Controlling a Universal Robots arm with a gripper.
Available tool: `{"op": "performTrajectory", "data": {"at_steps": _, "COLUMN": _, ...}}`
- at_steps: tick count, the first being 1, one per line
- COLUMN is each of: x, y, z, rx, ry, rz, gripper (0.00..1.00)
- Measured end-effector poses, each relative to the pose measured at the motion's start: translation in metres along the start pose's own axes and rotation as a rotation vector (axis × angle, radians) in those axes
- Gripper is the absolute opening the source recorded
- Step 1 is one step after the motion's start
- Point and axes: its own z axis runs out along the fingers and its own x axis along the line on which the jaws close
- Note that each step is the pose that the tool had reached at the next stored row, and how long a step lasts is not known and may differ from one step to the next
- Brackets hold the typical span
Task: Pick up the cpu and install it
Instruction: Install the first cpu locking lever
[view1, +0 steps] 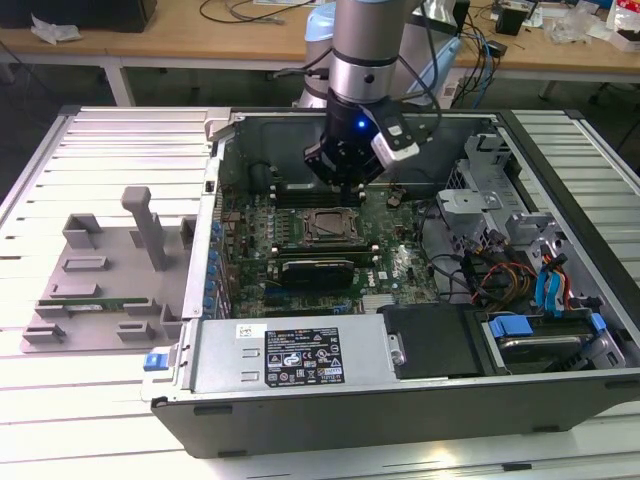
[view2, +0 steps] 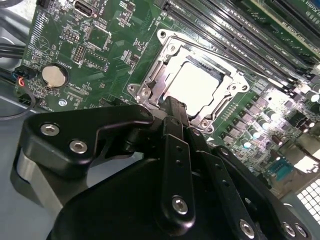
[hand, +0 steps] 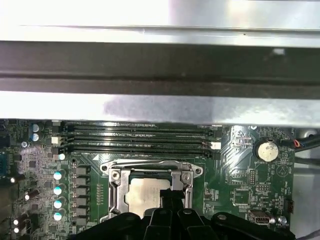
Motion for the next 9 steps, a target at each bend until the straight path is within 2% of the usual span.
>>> {"op": "performTrajectory", "data": {"at_steps": 3, "x": 0.0001, "y": -0.0002, "z": -0.0047, "rx": 0.0030, "ry": 0.0000, "rz": 0.000, "gripper": 0.11}}
{"op": "performTrajectory", "data": {"at_steps": 6, "x": 0.0003, "y": -0.0007, "z": -0.0151, "rx": 0.0069, "ry": 0.0001, "rz": 0.000, "gripper": 0.11}}
{"op": "performTrajectory", "data": {"at_steps": 9, "x": 0.0004, "y": -0.0053, "z": -0.0173, "rx": 0.0070, "ry": 0.0000, "rz": 0.000, "gripper": 0.11}}
